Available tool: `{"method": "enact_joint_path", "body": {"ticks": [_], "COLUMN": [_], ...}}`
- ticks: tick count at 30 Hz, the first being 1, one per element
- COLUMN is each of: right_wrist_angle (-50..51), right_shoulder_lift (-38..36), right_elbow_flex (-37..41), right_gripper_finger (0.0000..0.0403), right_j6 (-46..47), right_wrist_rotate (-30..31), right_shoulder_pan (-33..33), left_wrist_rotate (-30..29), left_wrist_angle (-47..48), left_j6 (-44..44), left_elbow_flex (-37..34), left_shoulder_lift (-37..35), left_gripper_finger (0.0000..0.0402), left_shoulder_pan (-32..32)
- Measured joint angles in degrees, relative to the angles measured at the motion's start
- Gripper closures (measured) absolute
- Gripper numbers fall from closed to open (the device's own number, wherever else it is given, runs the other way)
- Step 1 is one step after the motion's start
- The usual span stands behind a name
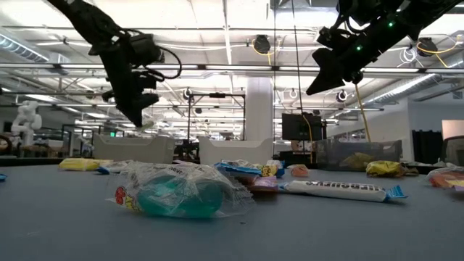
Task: Sort candy
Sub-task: Put the green gummy into the gray bin, then put the white chocolate into the white bin
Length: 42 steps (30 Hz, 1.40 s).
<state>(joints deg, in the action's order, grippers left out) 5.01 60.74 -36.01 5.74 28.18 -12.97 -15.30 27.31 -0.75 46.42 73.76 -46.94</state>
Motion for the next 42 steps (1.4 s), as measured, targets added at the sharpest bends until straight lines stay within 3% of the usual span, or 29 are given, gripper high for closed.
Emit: {"method": "enact_joint_path", "body": {"ticks": [10, 19, 27, 31, 37, 42], "right_wrist_angle": [-0.6, -0.5, -0.5, -0.5, -1.9, -7.0], "right_shoulder_lift": [1.4, 1.5, 1.5, 1.5, 2.1, 7.0], "right_elbow_flex": [0.0, 0.0, 0.0, 0.0, 0.0, 0.0], "right_gripper_finger": [0.0403, 0.0403, 0.0403, 0.0403, 0.0403, 0.0403], "right_j6": [-0.7, -1.7, -1.9, -1.9, -2.0, -1.9], "right_wrist_rotate": [0.0, 0.0, 0.0, 0.0, -8.5, -15.8], "right_shoulder_pan": [0.0, 0.0, 0.0, 0.0, 0.0, 1.1], "left_wrist_rotate": [1.6, 1.7, 1.7, 1.2, 1.0, 1.1], "left_wrist_angle": [0.0, -0.4, -2.0, -3.5, -5.1, -11.0], "left_j6": [1.2, 1.7, 5.0, 7.2, 6.6, 5.6], "left_elbow_flex": [-1.2, -1.2, -1.2, -1.2, -1.2, -3.0], "left_shoulder_lift": [4.4, 4.9, 7.7, 6.2, 0.2, -4.4], "left_gripper_finger": [0.0395, 0.0346, 0.0394, 0.0397, 0.0399, 0.0400], "left_shoulder_pan": [-2.3, -2.4, -2.6, -2.2, 3.1, 10.4]}}
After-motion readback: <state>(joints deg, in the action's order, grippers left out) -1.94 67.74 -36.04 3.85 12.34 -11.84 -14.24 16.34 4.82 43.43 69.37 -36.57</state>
